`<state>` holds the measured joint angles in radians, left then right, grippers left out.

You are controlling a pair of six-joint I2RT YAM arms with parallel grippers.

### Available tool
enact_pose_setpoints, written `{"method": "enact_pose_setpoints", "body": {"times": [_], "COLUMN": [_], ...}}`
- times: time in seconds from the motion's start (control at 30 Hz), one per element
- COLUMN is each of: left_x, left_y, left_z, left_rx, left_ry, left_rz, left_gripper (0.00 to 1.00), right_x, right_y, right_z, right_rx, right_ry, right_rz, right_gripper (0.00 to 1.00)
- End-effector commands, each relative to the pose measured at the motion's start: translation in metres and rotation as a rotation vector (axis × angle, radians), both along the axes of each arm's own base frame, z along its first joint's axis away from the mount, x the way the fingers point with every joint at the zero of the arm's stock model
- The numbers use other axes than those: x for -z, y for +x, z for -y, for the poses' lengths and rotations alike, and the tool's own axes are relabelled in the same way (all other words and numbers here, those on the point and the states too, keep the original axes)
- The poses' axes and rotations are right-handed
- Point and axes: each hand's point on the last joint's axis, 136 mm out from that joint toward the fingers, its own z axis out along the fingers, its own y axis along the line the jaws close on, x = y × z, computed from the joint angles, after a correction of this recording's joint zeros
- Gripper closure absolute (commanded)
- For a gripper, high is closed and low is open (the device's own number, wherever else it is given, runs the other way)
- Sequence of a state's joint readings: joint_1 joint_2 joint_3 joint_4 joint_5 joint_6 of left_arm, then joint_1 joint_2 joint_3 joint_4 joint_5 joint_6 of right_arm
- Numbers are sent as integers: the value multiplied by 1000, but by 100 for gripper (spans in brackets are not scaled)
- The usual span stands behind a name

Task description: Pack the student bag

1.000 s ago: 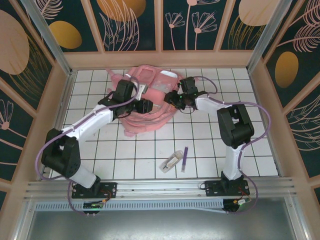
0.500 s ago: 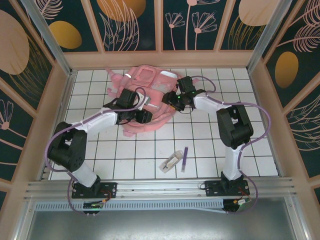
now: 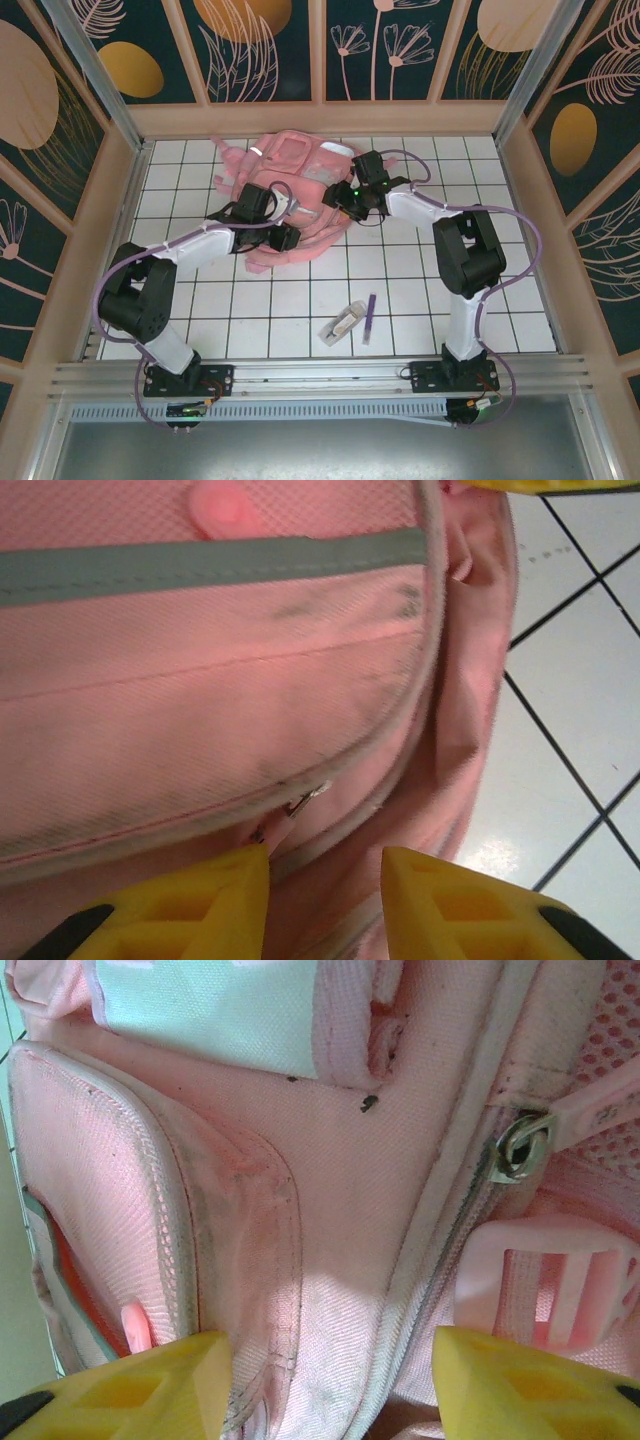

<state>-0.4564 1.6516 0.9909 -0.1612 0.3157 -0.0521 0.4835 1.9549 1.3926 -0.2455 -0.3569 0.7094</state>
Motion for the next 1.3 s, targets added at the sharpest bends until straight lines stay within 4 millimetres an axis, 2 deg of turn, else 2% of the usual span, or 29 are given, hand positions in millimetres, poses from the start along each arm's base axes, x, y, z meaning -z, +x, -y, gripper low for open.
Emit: {"method": "enact_pose_setpoints", "body": {"times": [0.0,0.13,0.37,0.47,0.53,0.63,0.73,0.83,0.97,1.03,1.13,1.2,1.23,1.27], "left_x": [1,3,9,18,19,18,-1,-21,-22,-21,-18,-19,-19,-20], "left_y": [10,7,1,-6,-4,2,5,8,2,-9,-10,-9,-9,-7], "left_z": [-1,3,14,10,7,3,1,-5,-6,0,-2,-2,-3,-5], "left_rx": [3,43,138,145,138,120,118,112,167,260,283,314,338,352], "left_ry": [-3,-25,-52,-41,-25,-2,-51,-85,-76,-119,-128,-122,-119,-109], "left_rz": [35,40,38,34,54,74,116,174,204,202,228,239,245,256], "left_gripper": [68,68,66,65,65,65,65,63,53,51,49,48,48,48], "right_x": [-30,-37,-42,-49,-53,-56,-50,-33,-11,-5,5,9,10,9], "right_y": [-1,1,1,1,0,0,-3,-5,-4,-2,-4,-7,-7,-6], "right_z": [-11,-12,-13,-10,-11,-11,-15,-23,-36,-40,-46,-45,-44,-43], "right_rx": [-19,-11,-11,-6,-12,-12,-36,-67,-103,-119,-145,-145,-143,-141], "right_ry": [22,11,5,-4,-5,-6,4,5,-1,3,12,10,9,13], "right_rz": [60,78,78,79,89,103,85,40,-34,-54,-98,-112,-113,-110], "right_gripper": [41,32,33,32,26,24,22,22,23,27,37,39,44,55]}}
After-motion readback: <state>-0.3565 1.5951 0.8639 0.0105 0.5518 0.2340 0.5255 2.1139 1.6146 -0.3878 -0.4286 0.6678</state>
